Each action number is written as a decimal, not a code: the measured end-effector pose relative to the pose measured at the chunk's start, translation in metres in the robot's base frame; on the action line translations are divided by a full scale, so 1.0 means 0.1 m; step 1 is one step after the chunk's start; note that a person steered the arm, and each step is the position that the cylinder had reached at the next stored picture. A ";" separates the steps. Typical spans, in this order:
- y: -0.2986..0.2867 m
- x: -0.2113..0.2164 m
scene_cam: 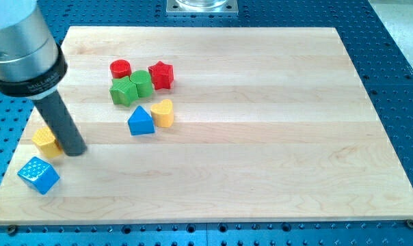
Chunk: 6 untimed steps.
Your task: Move the triangle to the bottom of the green star
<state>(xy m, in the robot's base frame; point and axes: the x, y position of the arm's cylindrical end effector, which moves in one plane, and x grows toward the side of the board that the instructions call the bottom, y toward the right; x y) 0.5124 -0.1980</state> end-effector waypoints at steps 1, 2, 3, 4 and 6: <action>0.72 -0.04; 1.18 -0.24; 1.12 -0.38; 0.64 -0.38; 0.96 -0.48</action>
